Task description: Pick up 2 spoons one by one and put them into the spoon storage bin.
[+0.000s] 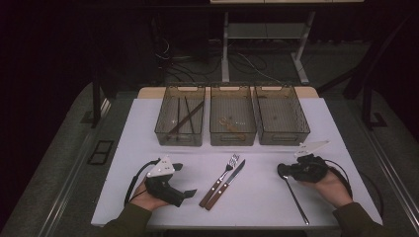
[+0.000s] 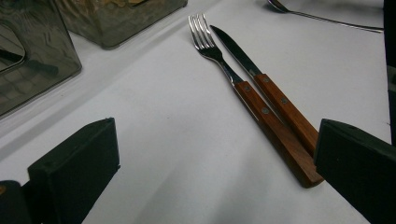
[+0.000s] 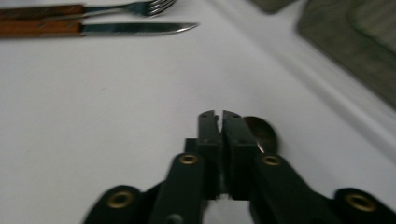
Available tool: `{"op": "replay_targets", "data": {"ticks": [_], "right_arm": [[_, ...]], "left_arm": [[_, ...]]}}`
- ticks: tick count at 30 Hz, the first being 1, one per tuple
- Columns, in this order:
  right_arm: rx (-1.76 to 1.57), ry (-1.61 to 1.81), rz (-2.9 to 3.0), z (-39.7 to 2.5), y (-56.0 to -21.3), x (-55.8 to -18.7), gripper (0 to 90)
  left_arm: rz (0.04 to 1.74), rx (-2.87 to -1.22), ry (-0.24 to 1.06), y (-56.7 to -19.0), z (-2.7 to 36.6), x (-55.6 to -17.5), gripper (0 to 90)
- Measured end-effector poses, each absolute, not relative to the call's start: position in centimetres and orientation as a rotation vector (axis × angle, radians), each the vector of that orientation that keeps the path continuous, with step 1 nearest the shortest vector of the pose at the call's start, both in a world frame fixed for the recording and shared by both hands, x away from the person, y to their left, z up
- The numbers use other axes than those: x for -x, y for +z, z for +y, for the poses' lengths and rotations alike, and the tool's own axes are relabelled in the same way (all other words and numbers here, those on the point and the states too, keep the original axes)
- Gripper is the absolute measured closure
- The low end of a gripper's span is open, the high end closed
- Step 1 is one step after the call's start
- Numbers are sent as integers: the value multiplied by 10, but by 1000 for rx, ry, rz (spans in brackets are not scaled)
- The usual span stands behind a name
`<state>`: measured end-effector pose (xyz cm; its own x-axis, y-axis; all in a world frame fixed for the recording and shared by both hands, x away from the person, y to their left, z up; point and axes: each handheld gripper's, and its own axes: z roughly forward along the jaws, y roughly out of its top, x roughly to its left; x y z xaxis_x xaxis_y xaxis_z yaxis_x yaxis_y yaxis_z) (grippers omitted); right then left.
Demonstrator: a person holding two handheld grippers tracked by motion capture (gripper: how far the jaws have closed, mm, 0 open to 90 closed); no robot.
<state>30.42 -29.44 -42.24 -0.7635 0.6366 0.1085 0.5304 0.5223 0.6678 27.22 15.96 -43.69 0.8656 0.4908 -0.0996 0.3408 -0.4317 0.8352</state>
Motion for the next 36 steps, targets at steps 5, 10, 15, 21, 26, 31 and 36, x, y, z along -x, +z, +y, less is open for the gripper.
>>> {"op": "replay_targets", "data": {"ticks": [5, 10, 15, 21, 26, 31, 36], "right_arm": [[-1151, 1045, 2555, -306, -427, -308, 598], [-1188, 1019, 2573, -303, -435, -313, 523], [-1188, 976, 2591, -297, -441, -316, 508], [-1120, 953, 2589, -291, -443, -315, 594], [-1075, 952, 2594, -287, -443, -314, 657], [-1070, 966, 2585, -286, -442, -314, 737], [-1029, 1013, 2580, -286, -438, -313, 829]], "left_arm": [[608, -2062, 193, -437, 160, -272, 0], [606, -2062, 194, -437, 160, -272, 0], [606, -2063, 194, -437, 159, -272, 0], [607, -2063, 193, -437, 159, -272, 0], [606, -2063, 194, -437, 159, -272, 0], [606, -2064, 195, -437, 159, -272, 0], [605, -2065, 196, -437, 159, -272, 0]]}}
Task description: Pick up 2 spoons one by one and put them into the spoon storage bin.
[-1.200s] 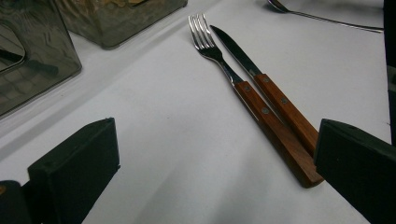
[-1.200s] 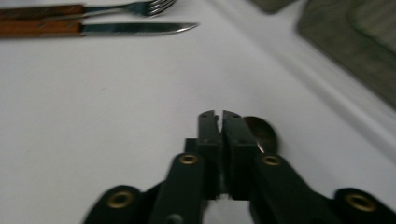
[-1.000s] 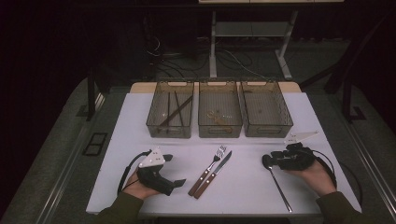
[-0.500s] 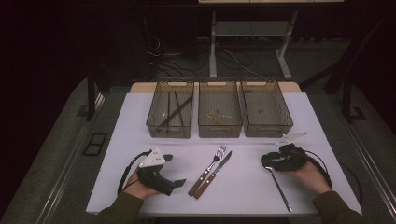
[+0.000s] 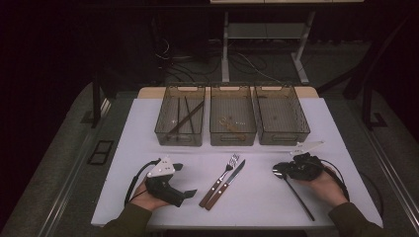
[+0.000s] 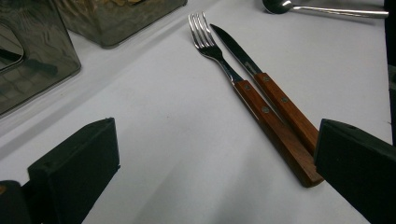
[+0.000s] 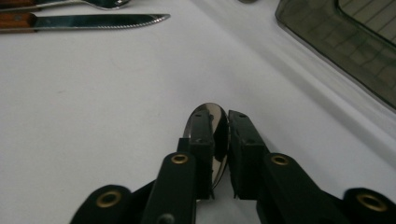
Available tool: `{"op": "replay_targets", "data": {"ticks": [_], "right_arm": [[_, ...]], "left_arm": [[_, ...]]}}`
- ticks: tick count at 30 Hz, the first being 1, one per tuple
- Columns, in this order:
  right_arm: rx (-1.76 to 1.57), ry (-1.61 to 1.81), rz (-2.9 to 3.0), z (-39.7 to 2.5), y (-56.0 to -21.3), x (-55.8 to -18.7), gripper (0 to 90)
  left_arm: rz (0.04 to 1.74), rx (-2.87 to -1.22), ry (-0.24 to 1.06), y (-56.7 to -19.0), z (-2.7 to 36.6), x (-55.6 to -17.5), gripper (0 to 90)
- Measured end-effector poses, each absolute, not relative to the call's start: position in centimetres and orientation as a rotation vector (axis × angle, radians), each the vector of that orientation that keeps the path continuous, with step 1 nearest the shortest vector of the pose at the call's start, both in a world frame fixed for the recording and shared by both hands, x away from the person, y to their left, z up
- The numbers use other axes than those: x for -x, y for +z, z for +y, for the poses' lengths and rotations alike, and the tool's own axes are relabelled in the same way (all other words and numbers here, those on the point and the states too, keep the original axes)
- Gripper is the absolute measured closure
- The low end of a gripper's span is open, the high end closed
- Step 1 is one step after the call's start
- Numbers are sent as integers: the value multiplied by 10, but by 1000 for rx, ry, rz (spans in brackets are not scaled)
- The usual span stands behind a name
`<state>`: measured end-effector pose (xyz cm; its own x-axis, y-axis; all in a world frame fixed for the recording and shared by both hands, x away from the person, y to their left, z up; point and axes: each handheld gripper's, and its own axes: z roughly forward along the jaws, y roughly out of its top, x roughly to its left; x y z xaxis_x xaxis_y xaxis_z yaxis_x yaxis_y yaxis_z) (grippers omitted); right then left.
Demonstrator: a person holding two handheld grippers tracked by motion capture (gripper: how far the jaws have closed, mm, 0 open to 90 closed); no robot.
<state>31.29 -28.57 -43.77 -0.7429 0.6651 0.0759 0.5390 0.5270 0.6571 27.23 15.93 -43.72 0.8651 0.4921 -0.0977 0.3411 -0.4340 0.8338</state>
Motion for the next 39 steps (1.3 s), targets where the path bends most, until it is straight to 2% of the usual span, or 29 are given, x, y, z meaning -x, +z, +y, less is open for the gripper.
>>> {"op": "replay_targets", "data": {"ticks": [6, 39], "right_arm": [[-1000, 1046, 2592, -285, -435, -311, 877], [-995, 1112, 2504, -285, -412, -328, 881]], "left_arm": [[606, -2065, 196, -437, 159, -272, 0], [608, -2062, 195, -437, 160, -272, 0]]}}
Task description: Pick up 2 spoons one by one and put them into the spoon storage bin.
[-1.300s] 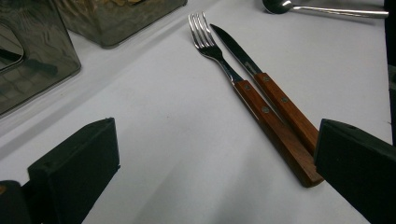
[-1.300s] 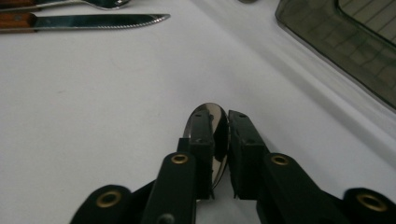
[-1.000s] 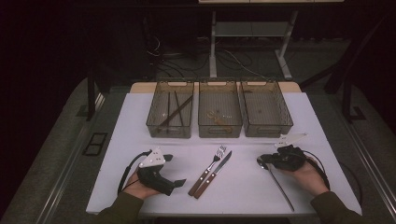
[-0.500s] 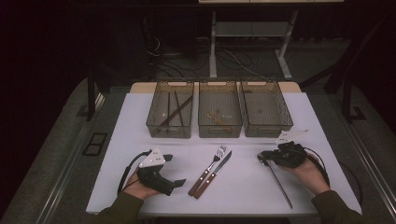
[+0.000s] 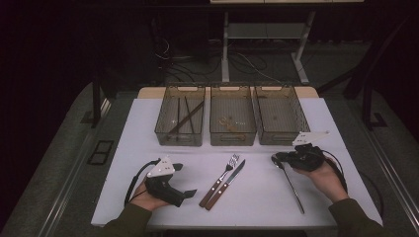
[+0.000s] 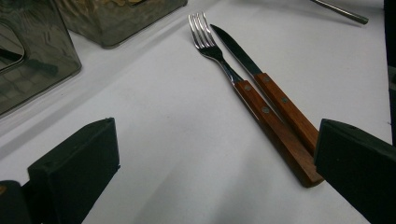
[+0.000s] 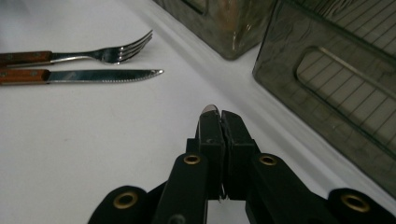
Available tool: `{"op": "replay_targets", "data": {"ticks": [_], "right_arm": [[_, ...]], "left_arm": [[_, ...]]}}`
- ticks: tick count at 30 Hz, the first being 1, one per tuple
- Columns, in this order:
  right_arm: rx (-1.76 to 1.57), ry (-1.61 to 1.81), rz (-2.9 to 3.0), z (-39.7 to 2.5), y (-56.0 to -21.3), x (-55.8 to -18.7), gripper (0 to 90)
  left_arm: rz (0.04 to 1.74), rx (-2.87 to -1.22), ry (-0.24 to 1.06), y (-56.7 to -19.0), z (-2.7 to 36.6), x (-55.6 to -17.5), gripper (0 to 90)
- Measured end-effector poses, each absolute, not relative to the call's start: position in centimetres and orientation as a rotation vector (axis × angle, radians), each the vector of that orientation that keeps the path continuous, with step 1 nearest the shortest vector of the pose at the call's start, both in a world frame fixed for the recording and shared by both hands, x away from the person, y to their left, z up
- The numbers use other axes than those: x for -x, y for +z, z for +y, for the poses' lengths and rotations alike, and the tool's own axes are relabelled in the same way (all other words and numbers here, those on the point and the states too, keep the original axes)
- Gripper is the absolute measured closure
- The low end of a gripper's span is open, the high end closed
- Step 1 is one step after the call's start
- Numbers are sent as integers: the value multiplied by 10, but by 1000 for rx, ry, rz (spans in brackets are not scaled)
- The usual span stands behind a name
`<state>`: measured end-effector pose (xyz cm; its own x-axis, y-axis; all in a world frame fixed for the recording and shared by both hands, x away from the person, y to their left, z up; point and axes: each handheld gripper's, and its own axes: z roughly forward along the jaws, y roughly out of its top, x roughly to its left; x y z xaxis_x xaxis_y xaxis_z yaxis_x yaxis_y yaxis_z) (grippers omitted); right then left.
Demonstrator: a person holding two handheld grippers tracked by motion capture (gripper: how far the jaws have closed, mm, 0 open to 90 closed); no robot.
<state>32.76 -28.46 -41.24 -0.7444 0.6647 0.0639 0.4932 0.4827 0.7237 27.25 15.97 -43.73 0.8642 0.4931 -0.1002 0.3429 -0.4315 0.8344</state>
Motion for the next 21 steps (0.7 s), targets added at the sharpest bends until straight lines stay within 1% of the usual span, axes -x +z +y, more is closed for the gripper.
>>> {"op": "replay_targets", "data": {"ticks": [13, 21], "right_arm": [[-991, 1212, 2457, -284, -394, -339, 884], [-970, 1261, 2436, -275, -377, -351, 884]], "left_arm": [[607, -2060, 189, -438, 160, -272, 0], [607, -2062, 190, -437, 160, -272, 0]]}}
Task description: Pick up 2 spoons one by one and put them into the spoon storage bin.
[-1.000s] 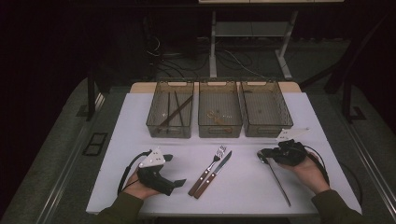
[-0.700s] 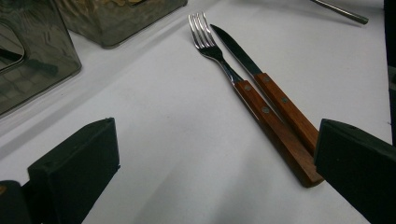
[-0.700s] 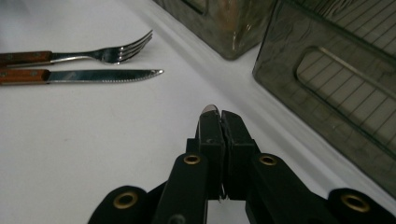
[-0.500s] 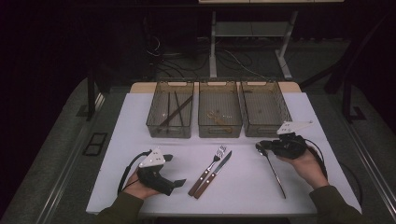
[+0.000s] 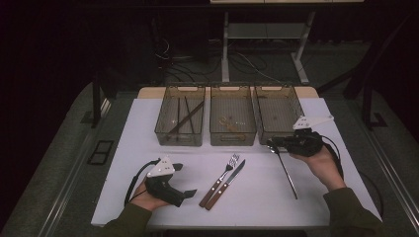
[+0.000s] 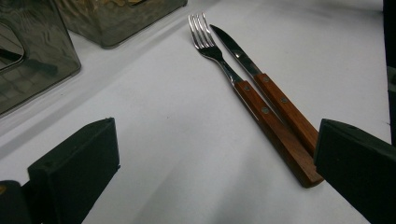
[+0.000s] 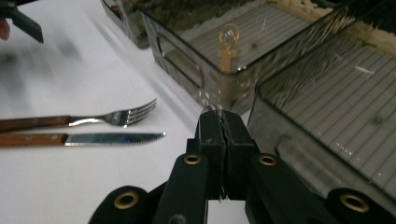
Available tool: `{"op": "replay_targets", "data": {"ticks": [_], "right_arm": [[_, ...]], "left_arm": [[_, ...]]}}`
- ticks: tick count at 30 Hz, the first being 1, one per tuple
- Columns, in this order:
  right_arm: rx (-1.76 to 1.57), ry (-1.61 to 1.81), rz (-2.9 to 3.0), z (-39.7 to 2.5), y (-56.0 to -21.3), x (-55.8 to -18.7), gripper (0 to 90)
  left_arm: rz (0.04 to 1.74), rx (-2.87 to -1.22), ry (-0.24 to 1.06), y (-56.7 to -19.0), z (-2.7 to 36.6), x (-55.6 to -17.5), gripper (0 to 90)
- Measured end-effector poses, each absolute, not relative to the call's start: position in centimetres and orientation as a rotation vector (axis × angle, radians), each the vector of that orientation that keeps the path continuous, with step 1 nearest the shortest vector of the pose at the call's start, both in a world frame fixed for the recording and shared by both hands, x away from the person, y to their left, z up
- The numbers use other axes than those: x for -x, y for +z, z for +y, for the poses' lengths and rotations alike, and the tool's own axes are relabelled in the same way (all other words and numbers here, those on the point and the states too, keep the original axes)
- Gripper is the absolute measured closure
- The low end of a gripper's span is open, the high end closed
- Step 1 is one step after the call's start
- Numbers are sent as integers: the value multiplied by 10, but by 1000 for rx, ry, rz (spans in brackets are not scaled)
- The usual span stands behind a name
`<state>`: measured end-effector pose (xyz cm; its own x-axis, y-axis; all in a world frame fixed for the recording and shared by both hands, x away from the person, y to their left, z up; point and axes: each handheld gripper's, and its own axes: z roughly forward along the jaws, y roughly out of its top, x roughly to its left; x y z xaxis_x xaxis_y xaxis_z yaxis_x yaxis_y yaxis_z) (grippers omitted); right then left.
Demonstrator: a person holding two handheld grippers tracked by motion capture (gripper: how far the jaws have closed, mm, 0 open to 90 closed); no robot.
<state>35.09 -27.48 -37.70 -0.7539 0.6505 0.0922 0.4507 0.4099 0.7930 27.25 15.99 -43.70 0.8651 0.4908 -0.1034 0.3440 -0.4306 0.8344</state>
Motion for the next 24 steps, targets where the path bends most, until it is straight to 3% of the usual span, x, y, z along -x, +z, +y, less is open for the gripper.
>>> {"op": "replay_targets", "data": {"ticks": [24], "right_arm": [[-945, 1252, 2405, -236, -341, -401, 883]], "left_arm": [[609, -2049, 187, -437, 159, -272, 0]]}}
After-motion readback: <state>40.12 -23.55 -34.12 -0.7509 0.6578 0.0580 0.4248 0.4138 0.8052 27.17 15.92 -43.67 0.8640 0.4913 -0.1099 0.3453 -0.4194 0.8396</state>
